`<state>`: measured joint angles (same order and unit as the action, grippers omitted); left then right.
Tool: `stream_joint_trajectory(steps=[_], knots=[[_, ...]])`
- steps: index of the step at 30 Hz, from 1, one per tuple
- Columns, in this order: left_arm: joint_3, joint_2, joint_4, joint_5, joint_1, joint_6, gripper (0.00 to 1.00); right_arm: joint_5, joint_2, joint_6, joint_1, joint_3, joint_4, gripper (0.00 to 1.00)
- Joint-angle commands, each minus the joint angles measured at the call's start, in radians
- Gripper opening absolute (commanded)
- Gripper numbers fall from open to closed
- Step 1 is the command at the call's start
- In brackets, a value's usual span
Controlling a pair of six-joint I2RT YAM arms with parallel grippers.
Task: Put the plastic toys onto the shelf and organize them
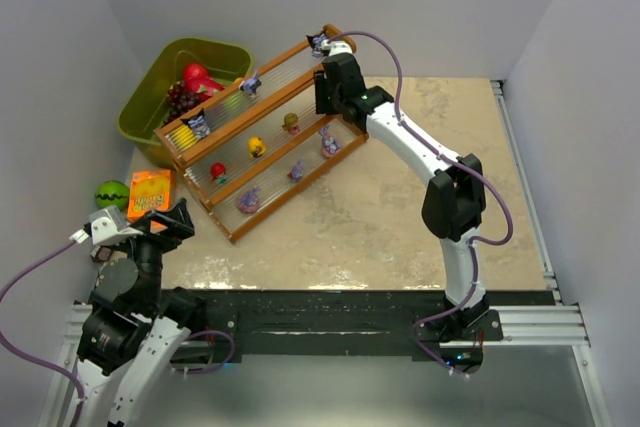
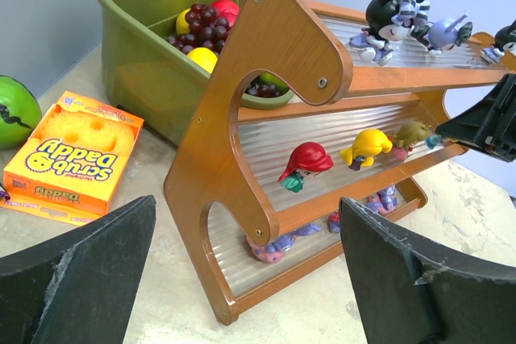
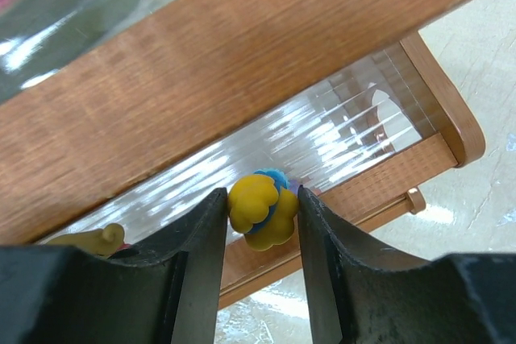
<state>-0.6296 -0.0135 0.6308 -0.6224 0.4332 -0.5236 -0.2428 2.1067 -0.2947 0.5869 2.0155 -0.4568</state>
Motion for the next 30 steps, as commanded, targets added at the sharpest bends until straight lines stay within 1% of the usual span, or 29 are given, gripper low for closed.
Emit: stream_joint_trajectory(steps=[1, 5, 18, 30], knots=[[-0.002, 0.078, -0.025, -0.011, -0.004, -0.006, 1.00, 0.007, 0.006, -0.012, -0.001, 0.034, 0.033, 0.44], [-0.002, 0.078, -0.026, -0.011, -0.004, -0.006, 1.00, 0.028, -0.010, -0.009, 0.001, 0.006, 0.073, 0.45], [-0.002, 0.079, -0.026, -0.011, -0.004, -0.006, 1.00, 0.037, -0.036, -0.012, 0.001, -0.026, 0.104, 0.47], [-0.004, 0.081, -0.025, -0.011, -0.004, -0.006, 1.00, 0.036, -0.114, -0.012, 0.002, -0.098, 0.142, 0.50]])
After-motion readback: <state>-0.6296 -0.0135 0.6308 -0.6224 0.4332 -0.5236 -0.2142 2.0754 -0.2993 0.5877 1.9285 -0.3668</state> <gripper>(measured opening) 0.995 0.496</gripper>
